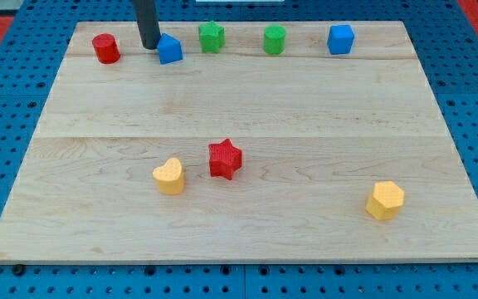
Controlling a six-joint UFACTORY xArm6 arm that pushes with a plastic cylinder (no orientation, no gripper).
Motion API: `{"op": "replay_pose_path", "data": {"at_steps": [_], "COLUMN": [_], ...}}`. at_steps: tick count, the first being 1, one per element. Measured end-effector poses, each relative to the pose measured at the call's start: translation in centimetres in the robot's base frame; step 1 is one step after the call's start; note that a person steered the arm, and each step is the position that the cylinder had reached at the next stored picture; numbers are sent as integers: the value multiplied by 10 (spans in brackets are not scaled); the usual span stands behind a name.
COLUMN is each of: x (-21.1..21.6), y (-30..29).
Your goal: Push the triangle to the top center
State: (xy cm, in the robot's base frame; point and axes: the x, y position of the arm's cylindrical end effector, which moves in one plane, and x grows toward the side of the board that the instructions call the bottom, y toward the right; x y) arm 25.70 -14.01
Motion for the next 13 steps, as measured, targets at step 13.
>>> {"op": "replay_pose_path", "data": {"at_steps": [13], "x": [-11], "y": [155]}}
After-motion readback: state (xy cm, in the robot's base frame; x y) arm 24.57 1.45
